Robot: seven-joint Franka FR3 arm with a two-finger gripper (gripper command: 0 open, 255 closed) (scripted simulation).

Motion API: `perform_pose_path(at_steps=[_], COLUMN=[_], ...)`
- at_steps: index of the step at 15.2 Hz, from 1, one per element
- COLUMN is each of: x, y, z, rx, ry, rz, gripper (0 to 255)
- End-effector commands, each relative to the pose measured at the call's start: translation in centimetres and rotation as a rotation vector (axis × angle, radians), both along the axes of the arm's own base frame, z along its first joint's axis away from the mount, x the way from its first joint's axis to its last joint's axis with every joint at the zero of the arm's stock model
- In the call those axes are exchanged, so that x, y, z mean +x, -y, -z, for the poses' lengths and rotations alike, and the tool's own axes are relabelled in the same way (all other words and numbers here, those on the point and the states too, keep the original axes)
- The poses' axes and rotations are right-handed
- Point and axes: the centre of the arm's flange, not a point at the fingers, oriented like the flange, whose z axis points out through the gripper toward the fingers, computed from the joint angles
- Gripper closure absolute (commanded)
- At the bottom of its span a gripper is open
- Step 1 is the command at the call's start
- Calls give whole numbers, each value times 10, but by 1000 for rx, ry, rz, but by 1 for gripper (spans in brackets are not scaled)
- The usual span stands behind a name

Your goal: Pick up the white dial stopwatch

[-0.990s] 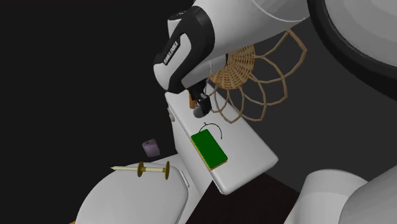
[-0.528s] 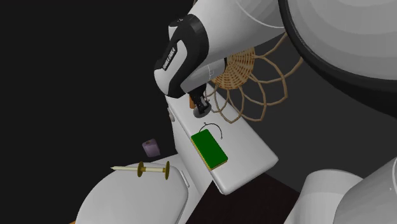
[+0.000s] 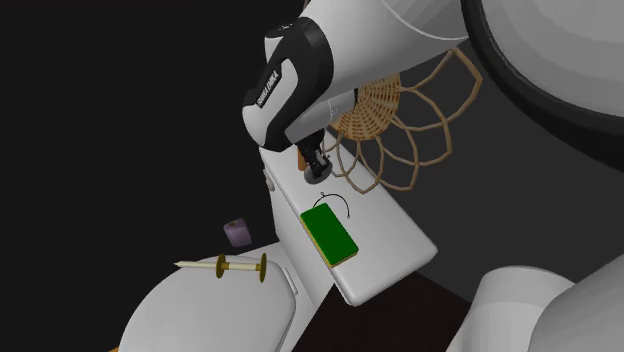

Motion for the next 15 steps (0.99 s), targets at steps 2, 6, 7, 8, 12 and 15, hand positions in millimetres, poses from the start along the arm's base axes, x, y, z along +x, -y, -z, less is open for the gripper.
perform_pose_path(at_steps=[2,6,7,8,12,15], x=[1,1,1,1,1,1], y=[0,0,0,0,0,0], z=[-15,-36,-41,-46,-68,-74], rx=[0,0,0,0,0,0], ry=[0,0,0,0,0,0], rz=[0,0,0,0,0,0], gripper=[255,255,255,255,255,255])
